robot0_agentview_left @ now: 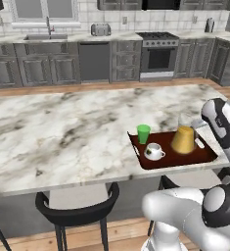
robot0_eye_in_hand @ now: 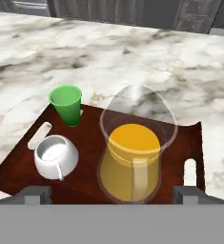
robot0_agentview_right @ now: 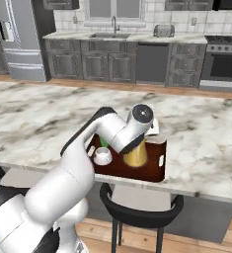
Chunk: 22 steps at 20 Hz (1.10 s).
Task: There is a tray on the dining counter. Grab the cup, mug, and pitcher and place them on the tray. The pitcher may be placed next to the tray if it cannot fit the tray.
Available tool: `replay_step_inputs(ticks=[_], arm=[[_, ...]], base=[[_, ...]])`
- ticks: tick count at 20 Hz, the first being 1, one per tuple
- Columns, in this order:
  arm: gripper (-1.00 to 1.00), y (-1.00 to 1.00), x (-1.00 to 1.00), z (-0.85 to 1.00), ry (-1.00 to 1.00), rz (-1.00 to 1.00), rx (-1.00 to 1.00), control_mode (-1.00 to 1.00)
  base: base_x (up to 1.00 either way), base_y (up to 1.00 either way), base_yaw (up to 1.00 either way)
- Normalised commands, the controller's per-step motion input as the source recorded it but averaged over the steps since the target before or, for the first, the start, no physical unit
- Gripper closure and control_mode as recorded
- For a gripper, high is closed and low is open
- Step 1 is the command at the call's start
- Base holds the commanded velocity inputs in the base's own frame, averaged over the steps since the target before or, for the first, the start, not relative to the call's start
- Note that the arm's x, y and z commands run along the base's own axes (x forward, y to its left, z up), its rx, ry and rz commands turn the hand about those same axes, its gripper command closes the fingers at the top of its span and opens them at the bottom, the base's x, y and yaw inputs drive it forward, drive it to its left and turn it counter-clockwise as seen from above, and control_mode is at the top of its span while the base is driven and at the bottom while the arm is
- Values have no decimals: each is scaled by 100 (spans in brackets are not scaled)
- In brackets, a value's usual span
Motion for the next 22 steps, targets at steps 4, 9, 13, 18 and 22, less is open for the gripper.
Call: replay_step_inputs(ticks=[4, 9, 13, 18, 22], arm=[[-100, 0, -59, 54, 31, 0, -1, -100], [-100, 19, -85, 11, 22, -2, 0, -100], [-100, 66, -90, 0, 13, -11, 0, -100], [-100, 99, -75, -8, 11, -18, -5, -100], [-100, 87, -65, -5, 3, -17, -6, -100]], base=[[0, 0, 0], [0, 0, 0], [0, 0, 0], [0, 0, 0], [0, 0, 0]])
